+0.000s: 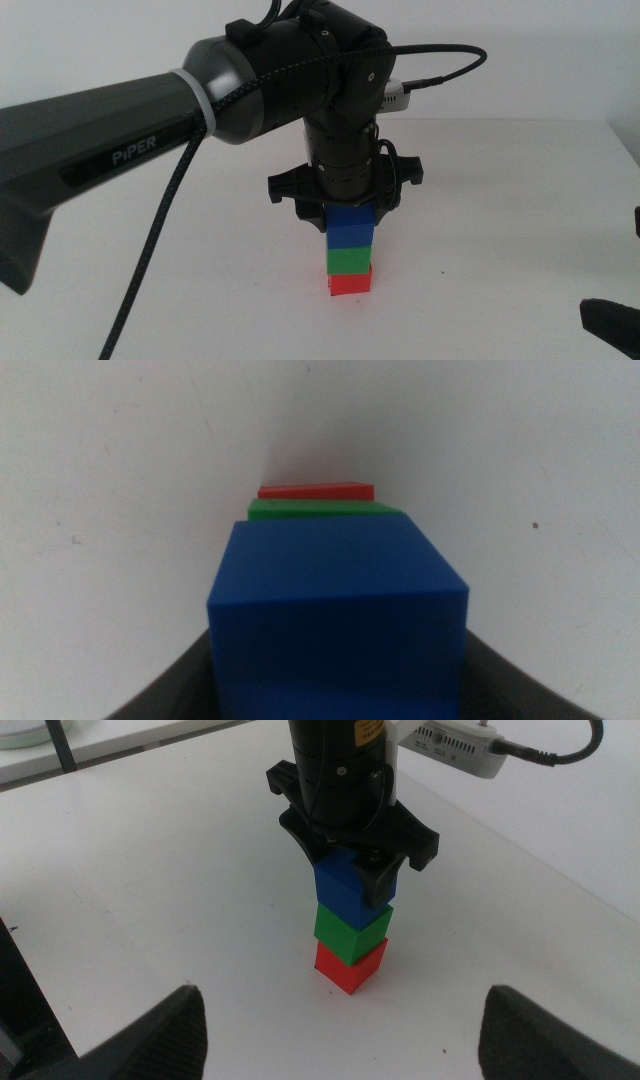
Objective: Stack red cubes first, then green, then blue cubes in a specific spot.
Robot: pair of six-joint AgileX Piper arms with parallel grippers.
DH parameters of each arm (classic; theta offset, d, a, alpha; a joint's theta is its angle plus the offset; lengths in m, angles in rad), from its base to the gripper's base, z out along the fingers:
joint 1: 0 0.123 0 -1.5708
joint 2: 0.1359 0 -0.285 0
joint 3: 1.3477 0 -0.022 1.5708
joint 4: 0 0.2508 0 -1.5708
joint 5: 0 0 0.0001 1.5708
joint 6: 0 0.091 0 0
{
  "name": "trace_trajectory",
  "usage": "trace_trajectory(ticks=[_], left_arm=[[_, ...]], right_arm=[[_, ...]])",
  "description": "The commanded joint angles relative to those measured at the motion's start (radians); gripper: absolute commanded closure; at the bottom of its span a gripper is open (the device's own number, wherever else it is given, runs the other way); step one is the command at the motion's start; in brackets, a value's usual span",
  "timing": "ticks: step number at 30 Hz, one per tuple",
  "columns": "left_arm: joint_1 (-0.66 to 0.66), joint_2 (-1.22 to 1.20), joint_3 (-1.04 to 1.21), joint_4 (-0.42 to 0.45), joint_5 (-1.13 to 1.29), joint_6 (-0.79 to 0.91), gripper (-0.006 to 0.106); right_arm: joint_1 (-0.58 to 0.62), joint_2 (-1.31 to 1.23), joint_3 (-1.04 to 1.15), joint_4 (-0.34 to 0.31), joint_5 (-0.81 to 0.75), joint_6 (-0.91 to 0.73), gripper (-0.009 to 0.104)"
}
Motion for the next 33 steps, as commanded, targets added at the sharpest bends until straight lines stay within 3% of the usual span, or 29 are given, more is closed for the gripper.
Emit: trace_trajectory(ticks=[1, 7, 8, 11, 18, 33], left_arm=[[-0.001, -0.006, 0.001, -0.004, -0.004, 0.002, 0.070], [-0.001, -0.006, 0.001, 0.004, -0.004, 0.017, 0.054], [-0.001, -0.006, 0.001, 0.004, -0.004, 0.022, 0.043], [-0.001, -0.006, 0.001, 0.004, -0.004, 0.024, 0.033], [-0.001, -0.006, 0.001, 0.000, -0.004, 0.049, 0.027], [-0.001, -0.034, -0.030, -0.027, -0.004, 0.122, 0.027]], right_arm=[[-0.004, -0.005, 0.003, -0.002, -0.011, -0.003, 0.009], [-0.004, -0.005, 0.003, -0.002, -0.011, -0.003, 0.009], [-0.004, -0.005, 0.003, -0.002, -0.011, -0.003, 0.009], [-0.004, -0.005, 0.003, -0.002, -0.011, -0.003, 0.009], [-0.004, -0.005, 0.003, -0.002, -0.011, -0.003, 0.009], [-0.004, -0.005, 0.003, -0.002, -0.011, -0.003, 0.009]])
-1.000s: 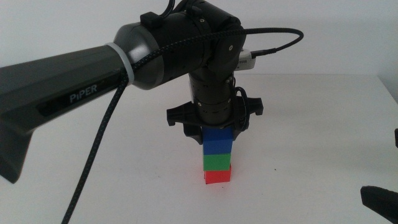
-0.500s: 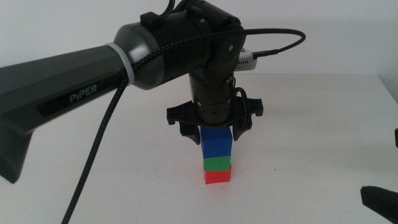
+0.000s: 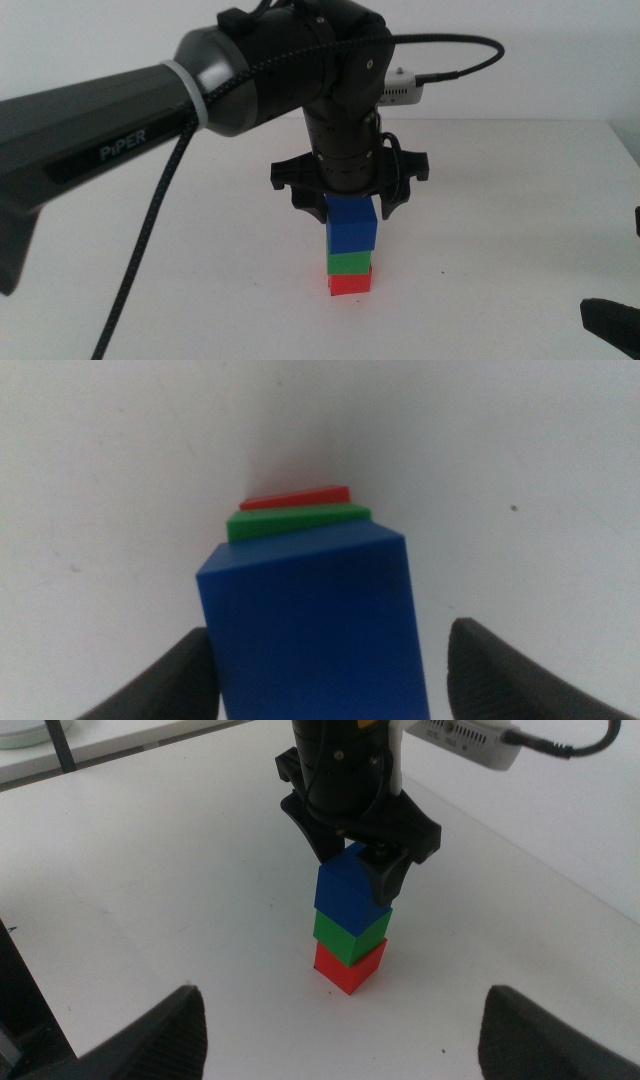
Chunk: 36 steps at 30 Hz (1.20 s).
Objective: Stack red cubes first, then green, then blue cubes in a specific spot.
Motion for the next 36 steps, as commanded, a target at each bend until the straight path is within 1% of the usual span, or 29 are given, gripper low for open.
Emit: trace_trajectory(ticks=[1, 5, 10, 12, 16, 18, 20, 22, 23, 25, 26, 30, 31, 32, 33, 34, 35, 36], left_arm=[[-0.001, -0.032, -0.011, -0.018, -0.002, 0.009, 0.027], [-0.001, -0.089, -0.011, -0.012, -0.002, 0.007, 0.027], [-0.001, -0.170, -0.007, 0.039, -0.002, 0.015, 0.027], [-0.001, -0.206, -0.007, 0.051, -0.002, 0.059, 0.027], [-0.001, -0.299, -0.007, 0.059, -0.002, 0.199, 0.027], [0.001, -0.366, -0.007, 0.098, -0.002, 0.244, 0.027], [0.001, -0.444, -0.005, 0.130, -0.002, 0.345, 0.026], [0.001, -0.513, 0.001, 0.153, -0.002, 0.473, 0.022], [0.005, -0.553, 0.014, 0.171, -0.002, 0.509, 0.017], [0.020, -0.626, 0.052, 0.211, -0.002, 0.513, 0.008], [0.033, -0.667, 0.080, 0.226, -0.002, 0.515, 0.007], [0.100, -0.846, 0.214, 0.262, -0.002, 0.538, 0.007], [0.147, -0.899, 0.256, 0.250, -0.002, 0.543, 0.007], [0.218, -0.951, 0.301, 0.200, -0.002, 0.578, 0.007], [0.287, -0.991, 0.347, 0.143, -0.016, 0.649, 0.007], [0.381, -1.042, 0.396, 0.063, -0.072, 0.747, 0.007], [0.473, -1.094, 0.445, -0.011, -0.126, 0.840, 0.007], [0.559, -1.145, 0.494, -0.071, -0.172, 0.899, 0.007]], right_arm=[[-0.004, -0.005, 0.003, -0.002, -0.011, -0.003, 0.009], [-0.004, -0.005, 0.003, -0.002, -0.011, -0.003, 0.009], [-0.004, -0.005, 0.003, -0.002, -0.013, -0.003, 0.009], [-0.004, -0.005, 0.003, -0.002, -0.013, -0.003, 0.009], [-0.004, -0.005, 0.003, -0.002, -0.013, -0.003, 0.009], [-0.004, -0.005, 0.003, -0.002, -0.013, -0.003, 0.009], [-0.004, -0.005, 0.003, -0.002, -0.013, -0.003, 0.009], [-0.004, -0.005, 0.003, -0.002, -0.013, -0.003, 0.009], [-0.004, -0.005, 0.003, -0.002, -0.013, -0.003, 0.009], [-0.004, -0.005, 0.003, -0.002, -0.013, -0.003, 0.009], [-0.004, -0.005, 0.003, -0.002, -0.013, -0.003, 0.009], [-0.004, -0.005, 0.003, -0.002, -0.013, -0.003, 0.009], [-0.004, -0.005, 0.003, 0.001, -0.013, -0.003, 0.009], [-0.004, -0.005, 0.003, 0.001, -0.013, -0.003, 0.009], [-0.004, -0.005, 0.003, -0.004, -0.013, -0.003, 0.009], [-0.004, -0.007, 0.003, -0.007, -0.013, -0.003, 0.009], [-0.004, -0.009, 0.003, -0.005, -0.013, -0.003, 0.009], [-0.004, -0.009, 0.003, 0.003, -0.013, -0.003, 0.009]])
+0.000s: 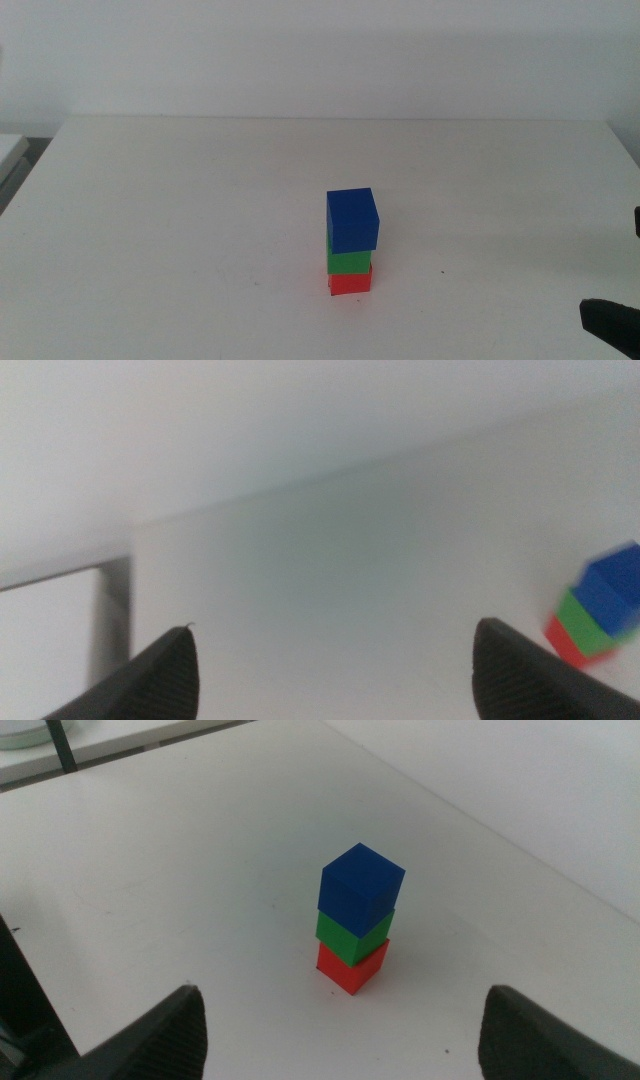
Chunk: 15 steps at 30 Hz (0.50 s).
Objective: Stack red cubes first, then green, then blue cubes in a specific spot.
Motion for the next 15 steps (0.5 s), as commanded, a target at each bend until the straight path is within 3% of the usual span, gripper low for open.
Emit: trace_trajectory(ticks=[1, 5, 12, 15], left_arm=[[0.173, -0.107, 0.093, -0.152, -0.106, 0.128, 0.007], [0.298, -0.222, 0.192, -0.207, -0.136, 0.119, 0.007], [0.309, -0.291, 0.197, -0.399, -0.117, 0.119, 0.007], [0.309, -0.302, 0.197, -0.419, -0.117, 0.119, 0.007]], right_arm=[[-0.004, -0.009, 0.003, 0.013, -0.011, -0.003, 0.009], [-0.004, -0.012, 0.003, 0.028, -0.011, -0.003, 0.009], [-0.004, -0.012, 0.003, 0.047, -0.011, -0.003, 0.009], [-0.004, -0.012, 0.003, 0.049, -0.011, -0.003, 0.009]])
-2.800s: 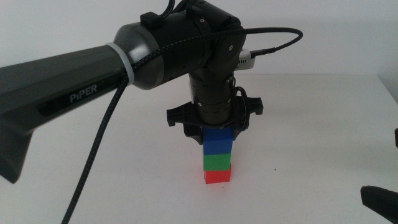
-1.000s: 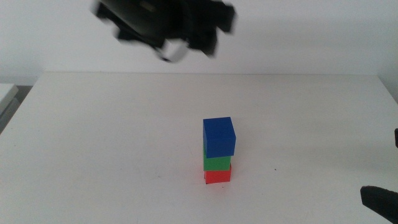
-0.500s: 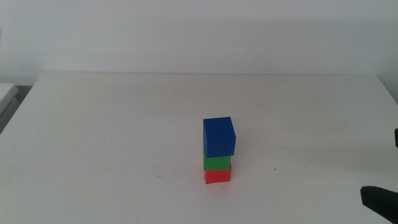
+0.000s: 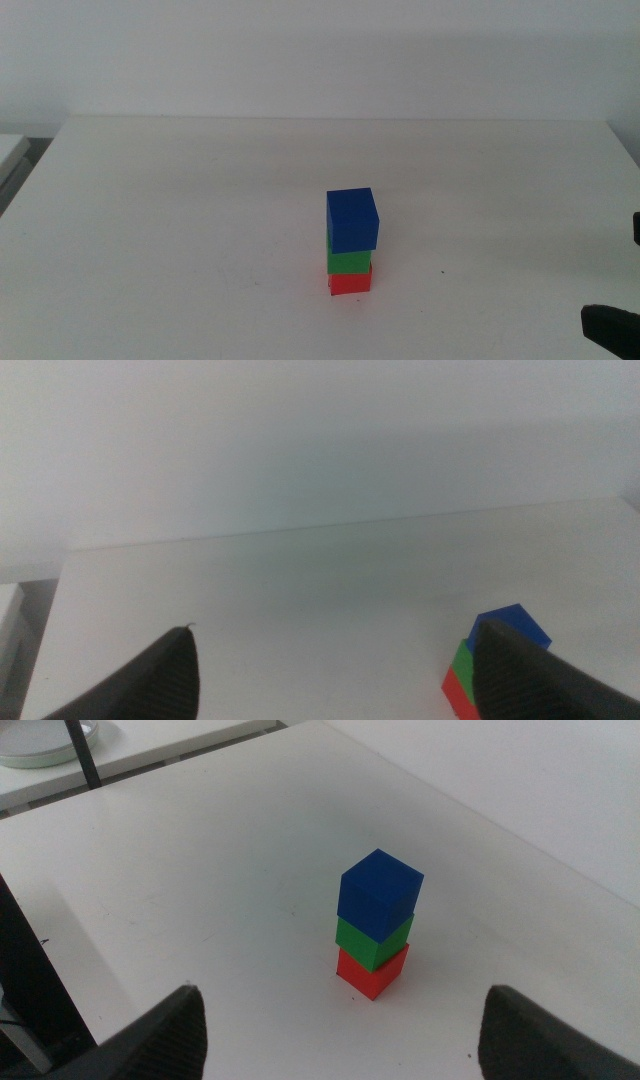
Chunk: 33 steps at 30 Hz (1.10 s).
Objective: Stack red cubes first, then green, then blue cubes in a specific spot.
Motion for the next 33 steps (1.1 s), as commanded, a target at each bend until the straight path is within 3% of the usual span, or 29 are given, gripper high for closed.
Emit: trace_trajectory(ticks=[1, 7, 13, 16, 20, 23, 27, 33], left_arm=[[0.000, -0.008, 0.002, -0.022, -0.015, 0.001, 0.007], [0.000, -0.015, 0.051, 0.002, -0.059, 0.004, 0.007], [0.000, -0.168, 0.340, 0.011, -0.477, 0.004, 0.007], [0.000, -0.255, 0.476, 0.057, -0.479, 0.004, 0.007], [0.000, -0.390, 0.637, 0.162, -0.500, 0.004, 0.007], [0.000, -0.483, 0.742, 0.121, -0.585, 0.004, 0.007], [0.000, -0.541, 0.841, 0.089, -0.636, 0.004, 0.007], [0.000, -0.541, 0.930, 0.089, -0.781, 0.004, 0.007]], right_arm=[[-0.004, -0.004, 0.003, 0.000, -0.011, -0.003, 0.009], [-0.004, -0.004, 0.003, 0.004, -0.011, -0.003, 0.009], [-0.004, -0.004, 0.011, 0.027, -0.011, -0.003, 0.009], [-0.004, -0.004, 0.035, -0.044, -0.031, -0.003, 0.009], [-0.038, -0.062, 0.132, -0.182, -0.183, -0.003, 0.009], [-0.150, -0.122, 0.230, -0.156, -0.268, -0.003, 0.009], [-0.376, -0.213, 0.367, 0.004, -0.276, -0.003, 0.009], [-0.700, -0.380, 0.540, 0.012, -0.277, -0.003, 0.009]])
